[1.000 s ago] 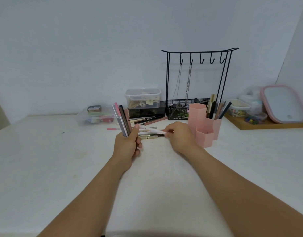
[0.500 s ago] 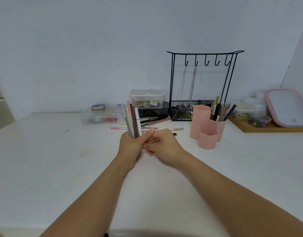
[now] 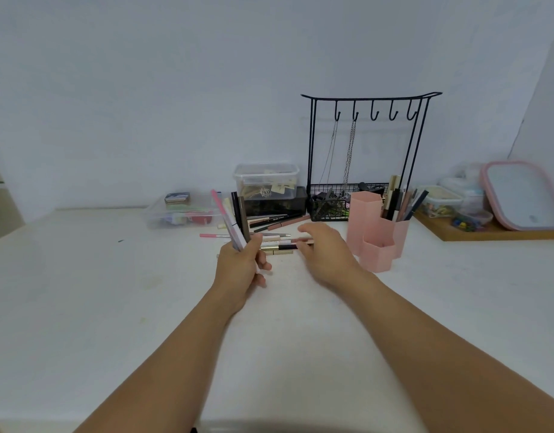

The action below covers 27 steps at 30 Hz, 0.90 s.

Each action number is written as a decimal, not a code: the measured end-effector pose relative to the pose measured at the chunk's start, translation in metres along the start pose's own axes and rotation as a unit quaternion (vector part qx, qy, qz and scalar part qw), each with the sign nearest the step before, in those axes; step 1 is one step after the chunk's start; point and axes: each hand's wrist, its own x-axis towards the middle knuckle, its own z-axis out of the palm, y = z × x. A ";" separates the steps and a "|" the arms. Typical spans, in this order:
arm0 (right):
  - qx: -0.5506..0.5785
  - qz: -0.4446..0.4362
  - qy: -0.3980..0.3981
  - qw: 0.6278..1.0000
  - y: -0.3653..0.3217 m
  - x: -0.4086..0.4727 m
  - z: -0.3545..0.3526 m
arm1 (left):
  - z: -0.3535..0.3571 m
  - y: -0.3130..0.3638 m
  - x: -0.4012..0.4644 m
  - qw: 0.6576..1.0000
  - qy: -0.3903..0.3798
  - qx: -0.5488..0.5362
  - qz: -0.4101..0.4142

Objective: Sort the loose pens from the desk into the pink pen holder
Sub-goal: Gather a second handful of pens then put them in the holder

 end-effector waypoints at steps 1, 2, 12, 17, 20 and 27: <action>-0.061 -0.001 -0.025 0.998 0.005 0.001 0.000 | -0.001 0.000 0.000 1.000 -0.005 0.004 0.000; -0.104 -0.002 -0.046 0.993 0.009 0.001 0.000 | -0.002 0.000 0.000 1.000 -0.010 0.004 -0.002; -0.129 0.028 -0.008 0.991 0.003 0.001 -0.007 | -0.003 0.005 -0.003 1.000 0.002 -0.015 -0.011; 0.279 0.075 0.000 0.957 -0.028 -0.007 -0.022 | -0.002 0.005 -0.005 1.000 -0.016 -0.013 -0.001; 0.462 0.102 -0.116 0.873 -0.050 -0.024 -0.010 | -0.002 0.006 -0.007 1.000 -0.018 -0.018 0.017; 0.437 0.041 -0.106 0.892 -0.056 -0.031 0.024 | 0.000 0.008 -0.011 0.998 -0.032 -0.061 0.014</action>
